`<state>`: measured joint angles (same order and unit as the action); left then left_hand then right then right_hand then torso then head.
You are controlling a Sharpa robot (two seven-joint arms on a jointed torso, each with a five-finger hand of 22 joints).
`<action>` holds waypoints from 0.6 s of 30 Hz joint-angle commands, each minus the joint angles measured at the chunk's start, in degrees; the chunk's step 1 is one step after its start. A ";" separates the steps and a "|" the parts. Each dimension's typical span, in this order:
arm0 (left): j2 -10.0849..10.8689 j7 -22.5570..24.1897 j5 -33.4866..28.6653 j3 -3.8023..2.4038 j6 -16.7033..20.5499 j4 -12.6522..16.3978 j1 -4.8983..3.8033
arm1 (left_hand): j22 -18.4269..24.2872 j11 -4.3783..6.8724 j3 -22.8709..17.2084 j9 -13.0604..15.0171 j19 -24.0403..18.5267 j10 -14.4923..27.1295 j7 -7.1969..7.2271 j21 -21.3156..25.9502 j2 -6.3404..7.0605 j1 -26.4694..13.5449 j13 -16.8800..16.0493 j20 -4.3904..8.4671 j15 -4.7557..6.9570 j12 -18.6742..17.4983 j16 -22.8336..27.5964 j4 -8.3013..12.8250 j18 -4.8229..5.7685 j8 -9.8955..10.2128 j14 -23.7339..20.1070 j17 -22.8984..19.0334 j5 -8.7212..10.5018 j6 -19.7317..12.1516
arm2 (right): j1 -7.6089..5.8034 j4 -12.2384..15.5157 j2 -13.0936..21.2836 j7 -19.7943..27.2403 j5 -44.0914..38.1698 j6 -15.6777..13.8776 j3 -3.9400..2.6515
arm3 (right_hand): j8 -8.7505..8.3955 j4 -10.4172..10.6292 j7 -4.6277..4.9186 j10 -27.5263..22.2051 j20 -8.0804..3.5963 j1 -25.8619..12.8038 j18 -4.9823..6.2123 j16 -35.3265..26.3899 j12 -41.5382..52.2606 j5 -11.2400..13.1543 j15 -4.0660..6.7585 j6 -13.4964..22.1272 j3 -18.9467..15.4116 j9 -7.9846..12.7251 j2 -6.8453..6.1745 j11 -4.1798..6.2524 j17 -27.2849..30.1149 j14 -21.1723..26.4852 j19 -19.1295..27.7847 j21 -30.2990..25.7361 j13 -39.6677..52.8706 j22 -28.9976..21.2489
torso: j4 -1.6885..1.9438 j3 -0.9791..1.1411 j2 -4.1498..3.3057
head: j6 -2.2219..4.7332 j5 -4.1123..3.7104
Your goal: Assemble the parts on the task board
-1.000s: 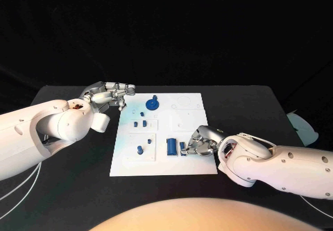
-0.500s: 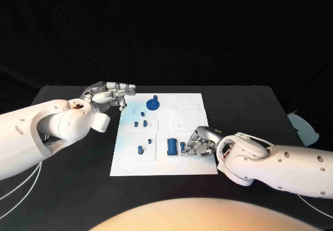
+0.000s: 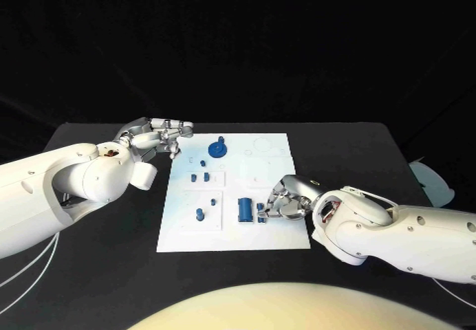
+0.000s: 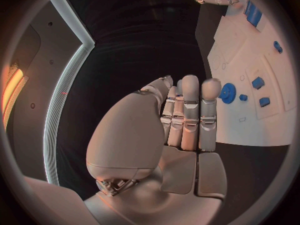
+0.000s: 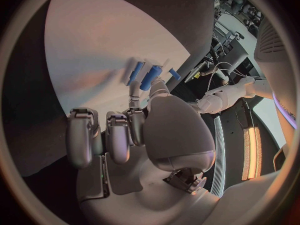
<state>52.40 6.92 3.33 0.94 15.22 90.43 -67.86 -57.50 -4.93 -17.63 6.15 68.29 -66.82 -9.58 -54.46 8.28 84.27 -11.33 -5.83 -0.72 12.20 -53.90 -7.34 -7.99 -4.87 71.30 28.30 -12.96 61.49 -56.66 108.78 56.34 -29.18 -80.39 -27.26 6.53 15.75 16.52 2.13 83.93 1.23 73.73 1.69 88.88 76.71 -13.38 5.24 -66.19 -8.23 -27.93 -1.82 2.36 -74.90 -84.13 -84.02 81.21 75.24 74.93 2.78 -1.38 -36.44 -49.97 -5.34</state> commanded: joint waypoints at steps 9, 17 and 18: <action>-1.37 3.41 -2.66 0.76 -0.82 -1.90 0.79 | 2.02 -0.33 0.81 -0.21 -1.47 0.79 -0.05 2.64 0.05 -1.22 -0.08 -0.22 -0.17 0.30 0.38 -0.56 -0.86 -0.11 -1.09 -0.28 -0.04 -0.84 | -5.49 -9.21 -1.51 25.96 28.65 -5.65 -0.17 | -5.29 -2.54 2.84 -10.58 1.68 8.16 3.88 -8.85 -24.84 -1.69 -1.96 5.62 0.36 2.24 2.06 -2.84 1.95 -1.36 5.30 -21.14 -9.29 6.80 | -0.24 -0.90 2.44 | 2.33 -0.56; -3.67 8.28 -6.88 0.84 0.89 -5.79 1.28 | 13.04 -1.80 2.62 -0.92 -13.97 3.46 -0.75 18.80 0.64 -1.98 1.42 -2.22 -2.12 -1.30 11.86 -2.11 -2.19 0.38 -11.02 -6.39 -0.03 -3.07 | -8.06 -19.75 -6.00 40.04 51.76 0.03 -0.17 | -9.15 -4.04 5.36 -20.57 3.62 14.19 8.80 -41.00 -51.35 1.03 -4.10 8.59 1.75 4.62 3.20 -5.39 37.37 10.81 19.93 -57.34 -31.77 -7.57 | -0.08 -1.53 4.12 | 6.03 -1.03; -4.19 9.01 -7.68 0.84 1.21 -6.63 1.35 | 14.20 -1.92 2.73 -1.02 -15.60 4.00 -0.78 20.83 0.55 -2.03 1.81 -2.78 -2.73 -1.78 14.96 -2.42 -1.91 0.40 -12.93 -7.88 -0.09 -3.28 | -8.42 -21.43 -6.80 41.41 54.21 0.94 -0.17 | -9.33 -4.21 5.63 -21.01 3.92 15.05 8.75 -44.16 -53.20 1.20 -4.30 8.33 2.27 4.95 3.55 -5.53 39.61 11.82 20.53 -58.67 -33.88 -8.69 | -0.06 -1.57 4.41 | 6.64 -0.99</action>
<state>48.49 11.37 -0.52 1.82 15.55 84.16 -66.55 -43.70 -6.81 -14.98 5.17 53.24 -63.06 -10.41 -34.33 8.82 82.52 -9.65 -8.46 -3.26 10.61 -39.98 -9.67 -9.85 -4.75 59.00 20.94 -12.96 58.41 -64.96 88.11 49.80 1.93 -40.97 -30.10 6.39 6.59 12.17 7.37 63.19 5.05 88.66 10.16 46.67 24.36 -12.39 1.04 -57.71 -6.21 -23.15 1.73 -3.02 -37.12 -73.01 -63.97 23.63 42.31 66.87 2.62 -2.70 -32.95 -44.59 -6.25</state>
